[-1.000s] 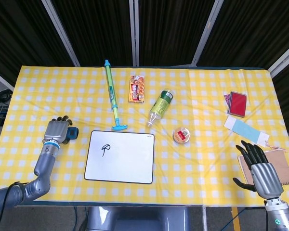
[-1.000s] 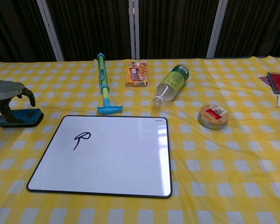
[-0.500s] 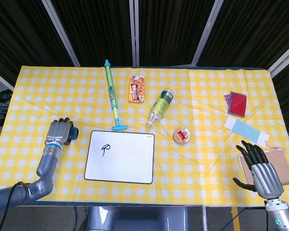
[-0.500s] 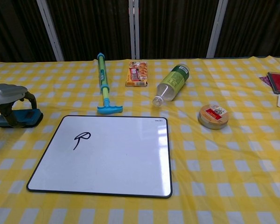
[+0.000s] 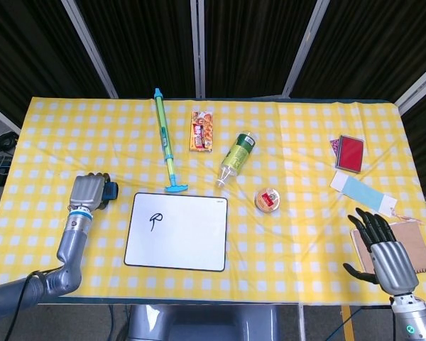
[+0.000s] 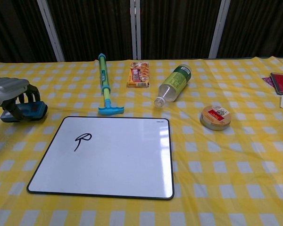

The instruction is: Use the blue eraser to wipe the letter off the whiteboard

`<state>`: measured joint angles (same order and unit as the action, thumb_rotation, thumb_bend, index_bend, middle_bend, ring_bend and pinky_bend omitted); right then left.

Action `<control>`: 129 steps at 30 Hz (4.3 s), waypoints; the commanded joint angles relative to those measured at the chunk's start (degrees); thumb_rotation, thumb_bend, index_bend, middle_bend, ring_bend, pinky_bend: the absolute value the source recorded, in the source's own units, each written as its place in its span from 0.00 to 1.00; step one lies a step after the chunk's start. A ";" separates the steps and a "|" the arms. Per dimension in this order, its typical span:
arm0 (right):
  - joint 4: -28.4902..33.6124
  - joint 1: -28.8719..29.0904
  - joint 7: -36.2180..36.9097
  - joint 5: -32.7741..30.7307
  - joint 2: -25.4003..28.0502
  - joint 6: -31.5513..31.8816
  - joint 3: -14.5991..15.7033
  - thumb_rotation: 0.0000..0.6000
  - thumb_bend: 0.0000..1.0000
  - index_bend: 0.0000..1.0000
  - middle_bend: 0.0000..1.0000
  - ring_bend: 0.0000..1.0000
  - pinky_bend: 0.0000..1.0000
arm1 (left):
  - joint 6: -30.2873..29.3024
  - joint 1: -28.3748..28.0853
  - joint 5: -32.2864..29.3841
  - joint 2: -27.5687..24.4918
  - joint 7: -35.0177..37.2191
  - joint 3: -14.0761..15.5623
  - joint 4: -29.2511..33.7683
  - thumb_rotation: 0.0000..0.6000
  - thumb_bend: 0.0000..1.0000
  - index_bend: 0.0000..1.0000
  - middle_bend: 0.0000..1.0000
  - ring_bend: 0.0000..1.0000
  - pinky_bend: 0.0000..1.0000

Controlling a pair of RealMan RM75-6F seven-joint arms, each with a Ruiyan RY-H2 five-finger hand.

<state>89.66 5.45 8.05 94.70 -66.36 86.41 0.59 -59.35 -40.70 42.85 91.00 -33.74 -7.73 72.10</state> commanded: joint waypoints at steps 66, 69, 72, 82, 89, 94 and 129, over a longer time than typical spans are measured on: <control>0.90 -0.82 0.57 0.68 0.94 1.72 0.06 1.00 0.05 0.13 0.00 0.00 0.00 | -4.87 5.04 38.93 9.13 34.25 4.85 0.22 1.00 0.63 0.83 0.63 0.56 0.56; 0.91 -0.85 0.92 0.69 1.09 1.86 0.01 1.00 0.05 0.13 0.00 0.00 0.00 | -4.44 5.05 39.38 11.41 34.65 5.16 0.38 1.00 0.63 0.83 0.63 0.56 0.56; 0.86 -0.86 1.13 0.65 1.15 1.88 -0.02 1.00 0.05 0.13 0.00 0.00 0.00 | -3.86 4.95 40.25 13.09 35.95 5.76 0.24 1.00 0.63 0.83 0.63 0.56 0.56; 0.74 -0.90 0.87 0.92 0.98 1.97 0.05 1.00 0.05 0.12 0.00 0.00 0.00 | -5.14 6.42 42.99 13.03 39.99 7.64 -1.94 1.00 0.63 0.83 0.63 0.56 0.56; 0.87 -0.91 0.13 1.00 0.76 1.79 0.16 1.00 0.05 0.12 0.00 0.00 0.00 | -5.63 7.55 43.63 12.12 43.16 8.37 -4.83 1.00 0.63 0.83 0.63 0.56 0.56; 0.90 -0.86 -0.37 1.06 0.55 1.66 0.18 1.00 0.05 0.12 0.00 0.00 0.00 | -6.24 8.50 44.34 10.86 46.06 9.05 -7.46 1.00 0.62 0.83 0.63 0.56 0.56; -0.05 -0.22 1.52 -0.43 0.56 -0.10 -0.12 1.00 0.05 0.12 0.00 0.00 0.00 | -3.81 3.06 40.98 19.39 50.30 0.18 -13.90 1.00 0.62 0.83 0.63 0.56 0.56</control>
<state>89.63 5.22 9.57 94.27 -65.79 86.32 0.46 -63.49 -37.35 84.26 109.93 16.13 -7.11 58.48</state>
